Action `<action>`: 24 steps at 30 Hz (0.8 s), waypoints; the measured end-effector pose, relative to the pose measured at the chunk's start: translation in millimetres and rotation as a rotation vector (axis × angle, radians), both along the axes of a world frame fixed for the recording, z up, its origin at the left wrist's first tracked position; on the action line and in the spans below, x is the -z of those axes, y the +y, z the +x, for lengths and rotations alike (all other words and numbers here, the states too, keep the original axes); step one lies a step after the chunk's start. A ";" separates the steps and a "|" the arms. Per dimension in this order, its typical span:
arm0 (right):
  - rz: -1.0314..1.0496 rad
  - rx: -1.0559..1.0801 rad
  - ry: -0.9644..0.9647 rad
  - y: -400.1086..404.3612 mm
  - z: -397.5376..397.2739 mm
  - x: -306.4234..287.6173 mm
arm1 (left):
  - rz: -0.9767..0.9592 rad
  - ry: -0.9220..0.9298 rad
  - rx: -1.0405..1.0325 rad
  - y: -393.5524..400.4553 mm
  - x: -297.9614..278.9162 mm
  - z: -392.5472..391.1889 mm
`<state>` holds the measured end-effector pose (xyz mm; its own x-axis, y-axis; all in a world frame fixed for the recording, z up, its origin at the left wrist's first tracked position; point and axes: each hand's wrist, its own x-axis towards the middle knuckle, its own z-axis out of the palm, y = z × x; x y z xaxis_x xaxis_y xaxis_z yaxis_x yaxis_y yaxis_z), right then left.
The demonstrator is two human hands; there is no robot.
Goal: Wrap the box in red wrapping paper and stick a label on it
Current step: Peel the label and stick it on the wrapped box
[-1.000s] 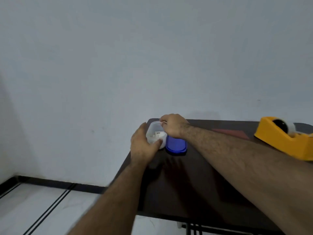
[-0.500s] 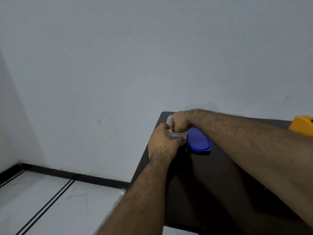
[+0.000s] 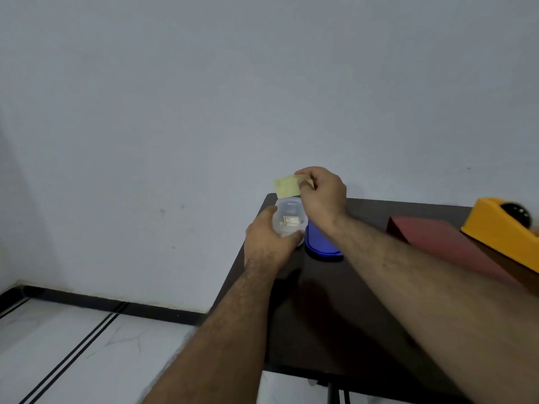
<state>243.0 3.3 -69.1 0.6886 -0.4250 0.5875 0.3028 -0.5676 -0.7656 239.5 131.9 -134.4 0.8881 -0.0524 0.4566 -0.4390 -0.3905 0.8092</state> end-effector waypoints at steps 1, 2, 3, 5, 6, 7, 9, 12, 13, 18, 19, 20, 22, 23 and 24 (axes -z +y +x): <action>0.181 -0.015 -0.078 6.1 -11.2 6.7 | -0.024 -0.071 0.002 -0.3 0.8 -0.2; 0.350 -0.033 -0.138 11.8 -22.3 14.3 | -0.050 -0.128 -0.003 -1.1 1.6 0.5; 0.496 -0.056 -0.175 15.8 -34.1 22.3 | -0.085 -0.168 -0.014 -1.9 0.6 -2.8; 0.700 -0.106 -0.192 22.1 -53.8 38.1 | -0.209 -0.136 -0.001 -1.4 1.7 -4.4; 0.755 -0.117 -0.183 22.3 -61.8 45.0 | -0.298 -0.066 0.033 -1.1 1.2 -6.4; 0.795 -0.120 -0.170 21.0 -68.3 51.0 | -0.394 0.014 0.084 -0.8 0.9 -8.7; 0.866 -0.126 -0.136 15.2 -75.0 57.4 | -0.530 0.132 0.180 0.3 -1.2 -13.1; 0.895 -0.177 -0.058 6.7 -77.7 60.9 | -0.578 0.180 0.187 3.2 -3.2 -17.5; 0.906 -0.209 -0.034 5.2 -78.5 61.9 | -0.569 0.171 0.162 4.2 -2.8 -17.9; 0.999 -0.377 0.089 -3.8 -80.0 68.2 | -0.454 0.186 0.182 7.1 -0.8 -18.5; 1.019 -0.411 0.103 -5.9 -81.3 68.6 | -0.460 0.193 0.196 7.5 -0.4 -19.1; 1.051 -0.444 0.111 -7.9 -83.4 68.0 | -0.479 0.195 0.192 7.9 -0.4 -18.4; 1.126 -0.498 0.117 -11.5 -87.5 68.4 | -0.556 0.211 0.148 10.7 -1.1 -16.3; 1.133 -0.505 0.119 -14.0 -89.7 68.8 | -0.609 0.230 0.132 11.5 -0.6 -13.7; 1.119 -0.503 0.123 -14.7 -90.9 69.2 | -0.658 0.245 0.121 13.2 -0.5 -10.8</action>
